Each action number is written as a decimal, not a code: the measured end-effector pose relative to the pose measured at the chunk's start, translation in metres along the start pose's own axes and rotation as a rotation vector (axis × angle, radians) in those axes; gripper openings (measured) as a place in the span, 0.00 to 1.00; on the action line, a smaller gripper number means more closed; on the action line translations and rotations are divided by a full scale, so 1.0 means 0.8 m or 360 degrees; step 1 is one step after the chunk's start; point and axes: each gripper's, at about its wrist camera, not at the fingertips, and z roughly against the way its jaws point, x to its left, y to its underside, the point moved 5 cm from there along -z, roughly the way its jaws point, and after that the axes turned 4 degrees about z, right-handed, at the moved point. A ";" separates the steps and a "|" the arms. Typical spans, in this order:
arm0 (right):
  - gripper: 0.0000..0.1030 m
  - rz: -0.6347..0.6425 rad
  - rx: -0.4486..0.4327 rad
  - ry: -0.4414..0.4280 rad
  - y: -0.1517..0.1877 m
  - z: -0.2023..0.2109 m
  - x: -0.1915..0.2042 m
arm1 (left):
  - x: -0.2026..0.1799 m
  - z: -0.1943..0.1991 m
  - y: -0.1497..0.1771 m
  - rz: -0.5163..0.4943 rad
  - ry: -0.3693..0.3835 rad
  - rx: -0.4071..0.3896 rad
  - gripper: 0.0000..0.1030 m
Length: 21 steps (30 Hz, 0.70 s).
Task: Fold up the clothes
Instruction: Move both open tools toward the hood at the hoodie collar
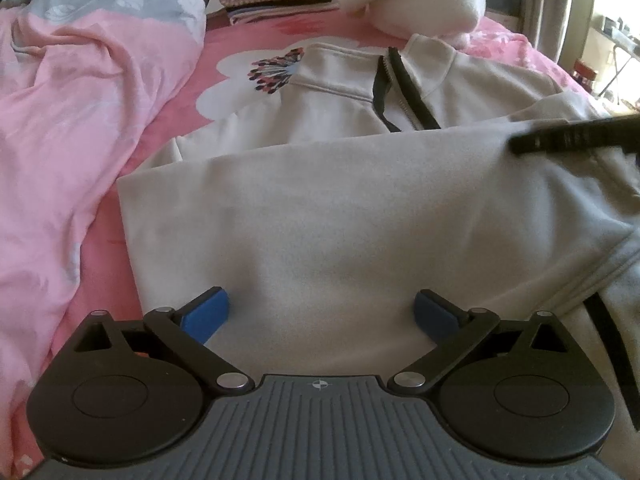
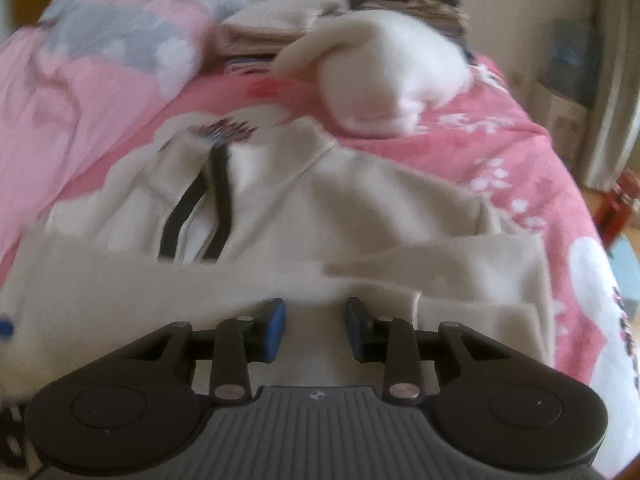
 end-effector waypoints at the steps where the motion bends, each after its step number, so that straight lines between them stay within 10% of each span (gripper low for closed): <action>1: 0.33 -0.0029 -0.0004 0.0010 -0.004 0.005 -0.001 | 0.000 0.000 0.000 0.0002 -0.0001 0.0005 0.98; 21: 0.30 -0.0188 0.0094 -0.0151 0.022 0.066 -0.012 | 0.002 -0.003 -0.003 0.0041 -0.0027 0.0045 1.00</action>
